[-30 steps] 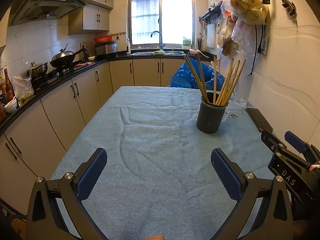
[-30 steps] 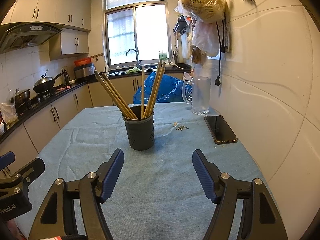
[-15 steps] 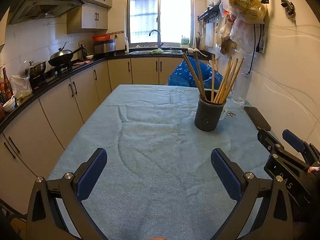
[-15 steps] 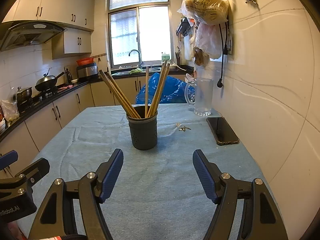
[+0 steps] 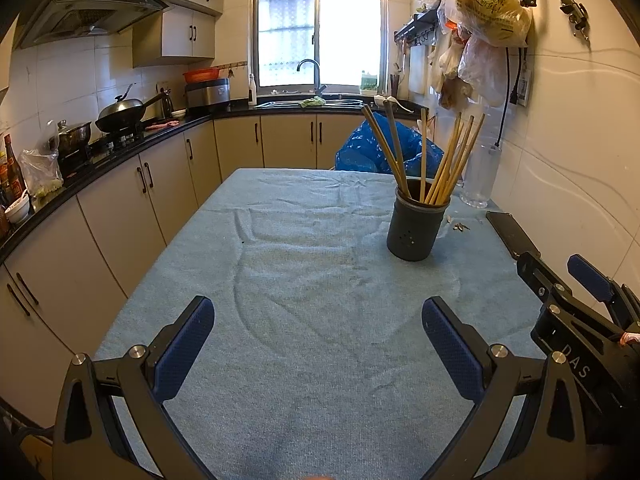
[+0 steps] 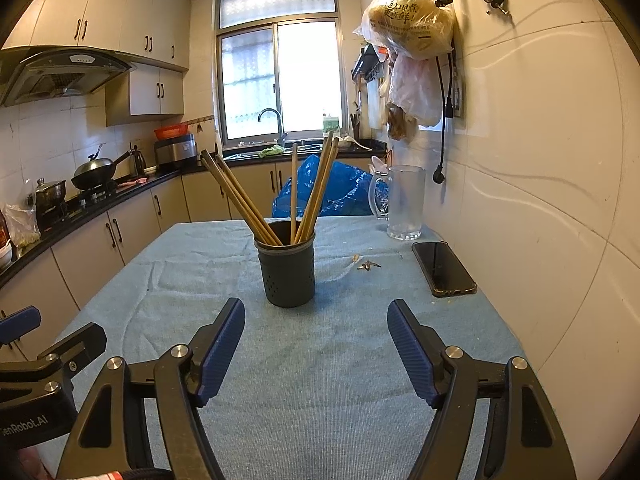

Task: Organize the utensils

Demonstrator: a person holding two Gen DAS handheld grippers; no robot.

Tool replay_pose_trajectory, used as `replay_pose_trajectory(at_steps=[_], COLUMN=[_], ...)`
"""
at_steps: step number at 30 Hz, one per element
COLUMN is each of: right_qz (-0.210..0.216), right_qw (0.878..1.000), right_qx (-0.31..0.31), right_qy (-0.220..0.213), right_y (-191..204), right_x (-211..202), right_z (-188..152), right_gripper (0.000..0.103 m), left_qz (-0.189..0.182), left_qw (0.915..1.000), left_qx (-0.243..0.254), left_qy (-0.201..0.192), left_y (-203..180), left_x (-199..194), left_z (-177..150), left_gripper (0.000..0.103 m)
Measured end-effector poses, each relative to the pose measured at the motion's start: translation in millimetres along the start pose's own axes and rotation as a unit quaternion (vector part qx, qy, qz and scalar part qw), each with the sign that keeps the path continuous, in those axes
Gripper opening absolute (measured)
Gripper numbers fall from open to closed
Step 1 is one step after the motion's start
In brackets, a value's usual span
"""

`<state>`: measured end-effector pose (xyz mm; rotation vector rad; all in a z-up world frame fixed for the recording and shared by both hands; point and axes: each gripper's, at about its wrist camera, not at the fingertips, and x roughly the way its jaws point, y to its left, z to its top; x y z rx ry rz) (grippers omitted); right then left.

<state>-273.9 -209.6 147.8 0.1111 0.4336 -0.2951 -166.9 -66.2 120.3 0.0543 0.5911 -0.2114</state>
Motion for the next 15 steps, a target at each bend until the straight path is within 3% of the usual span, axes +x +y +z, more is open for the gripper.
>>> replay_pose_trajectory(at_steps=[15], right_qz=[0.006], right_qw=[1.000], right_qx=[-0.005], right_qy=[0.013], right_y=[1.3], right_x=[6.6], right_z=[-3.5], right_gripper=[0.080], left_qz=[-0.004], left_qw=[0.9999], left_qx=[-0.002], left_qy=[0.013], left_y=[4.9], left_x=[7.3], left_z=[-5.2], left_gripper=[0.103])
